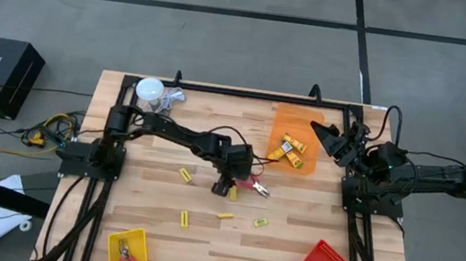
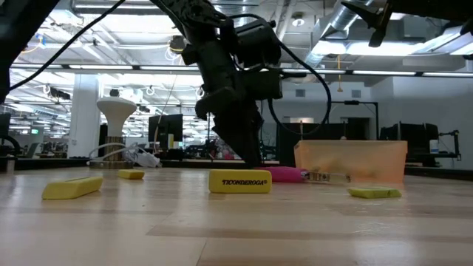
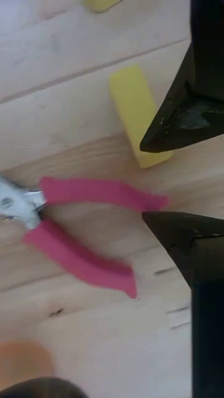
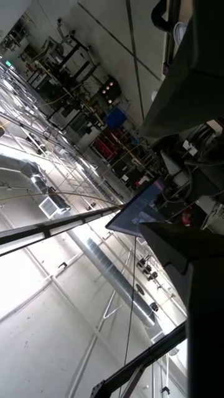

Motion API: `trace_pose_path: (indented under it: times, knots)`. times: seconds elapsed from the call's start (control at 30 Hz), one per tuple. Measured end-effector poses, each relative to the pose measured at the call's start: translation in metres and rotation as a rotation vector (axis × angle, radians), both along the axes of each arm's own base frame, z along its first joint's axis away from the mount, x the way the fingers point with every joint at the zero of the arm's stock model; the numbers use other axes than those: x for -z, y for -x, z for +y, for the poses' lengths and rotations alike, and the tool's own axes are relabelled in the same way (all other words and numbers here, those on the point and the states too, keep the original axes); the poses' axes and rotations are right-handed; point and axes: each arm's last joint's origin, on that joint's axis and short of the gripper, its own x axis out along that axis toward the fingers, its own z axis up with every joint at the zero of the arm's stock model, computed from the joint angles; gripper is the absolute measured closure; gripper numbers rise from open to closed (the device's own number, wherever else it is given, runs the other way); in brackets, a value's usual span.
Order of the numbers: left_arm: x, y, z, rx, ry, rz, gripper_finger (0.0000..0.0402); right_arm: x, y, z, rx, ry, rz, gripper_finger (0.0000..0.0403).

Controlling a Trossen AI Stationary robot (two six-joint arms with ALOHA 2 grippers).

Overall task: Pick & Place School Supplies
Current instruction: Put the pink pliers into the yellow bin

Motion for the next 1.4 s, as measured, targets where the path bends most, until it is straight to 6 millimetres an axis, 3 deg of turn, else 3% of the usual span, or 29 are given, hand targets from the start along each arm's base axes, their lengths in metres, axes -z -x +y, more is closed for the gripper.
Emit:
trace_pose_path:
  times: [0.6, 1.03, 1.17, 1.33, 1.4]
  knots:
    - [-0.001, -0.006, -0.001, 0.041, -0.021, -0.062, 0.0274, 0.000, 0.000, 0.000, 0.000, 0.000, 0.000, 0.0178]
    - [0.016, -0.008, 0.001, 0.035, -0.022, -0.027, 0.0275, 0.000, 0.000, 0.000, 0.002, -0.002, 0.000, 0.0178]
    - [0.021, -0.009, 0.005, -0.006, -0.039, -0.021, 0.0300, 0.000, 0.000, 0.000, 0.002, -0.002, 0.000, 0.0178]
    - [0.021, -0.009, 0.009, -0.076, -0.021, -0.018, 0.0371, 0.000, 0.000, 0.000, 0.002, -0.003, 0.000, 0.0178]
    - [0.019, -0.009, 0.010, -0.105, -0.014, -0.017, 0.0377, 0.000, 0.000, 0.000, 0.002, -0.003, 0.000, 0.0178]
